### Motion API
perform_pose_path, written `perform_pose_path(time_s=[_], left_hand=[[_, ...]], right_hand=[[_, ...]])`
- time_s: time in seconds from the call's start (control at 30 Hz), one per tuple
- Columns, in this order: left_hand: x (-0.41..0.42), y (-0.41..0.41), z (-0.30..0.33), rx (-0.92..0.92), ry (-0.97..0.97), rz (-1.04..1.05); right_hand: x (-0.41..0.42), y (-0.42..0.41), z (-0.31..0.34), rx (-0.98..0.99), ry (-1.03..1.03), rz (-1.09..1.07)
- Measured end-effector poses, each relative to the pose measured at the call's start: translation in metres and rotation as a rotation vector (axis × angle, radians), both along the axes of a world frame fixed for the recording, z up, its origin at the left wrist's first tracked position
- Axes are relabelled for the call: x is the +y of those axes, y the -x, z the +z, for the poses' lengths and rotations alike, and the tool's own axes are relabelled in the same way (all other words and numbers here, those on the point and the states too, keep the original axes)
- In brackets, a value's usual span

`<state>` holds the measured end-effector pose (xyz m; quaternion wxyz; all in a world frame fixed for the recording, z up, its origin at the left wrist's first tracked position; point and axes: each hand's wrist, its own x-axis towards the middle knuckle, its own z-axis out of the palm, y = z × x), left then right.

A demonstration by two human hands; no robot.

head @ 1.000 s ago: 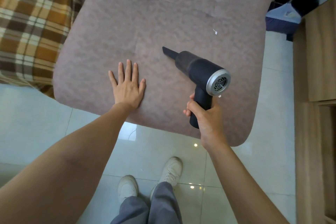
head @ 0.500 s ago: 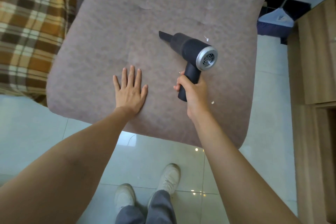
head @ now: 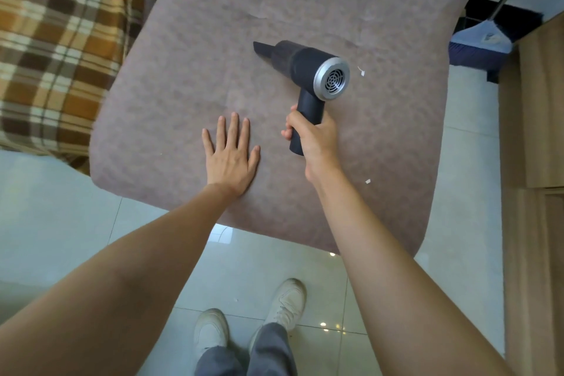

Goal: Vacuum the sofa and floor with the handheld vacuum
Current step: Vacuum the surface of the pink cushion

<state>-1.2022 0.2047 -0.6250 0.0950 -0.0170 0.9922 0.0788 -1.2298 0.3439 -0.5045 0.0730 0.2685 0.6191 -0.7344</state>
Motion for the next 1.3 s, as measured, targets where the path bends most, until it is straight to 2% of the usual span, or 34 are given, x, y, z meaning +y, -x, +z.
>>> perform_pose_path(time_s=[0.57, 0.73, 0.93, 1.3], left_hand=[[0.093, 0.021, 0.002, -0.001, 0.003, -0.186], [0.095, 0.021, 0.0, 0.001, 0.024, -0.179], [0.097, 0.02, 0.0, -0.006, 0.038, -0.177], [0.096, 0.019, 0.0, -0.002, 0.034, -0.182]], right_hand=[[0.119, -0.054, 0.012, -0.058, -0.1, -0.119], [0.139, -0.061, 0.023, -0.007, -0.145, -0.157], [0.153, -0.056, 0.026, 0.026, -0.096, -0.219], [0.157, -0.057, 0.021, -0.008, -0.107, -0.231]])
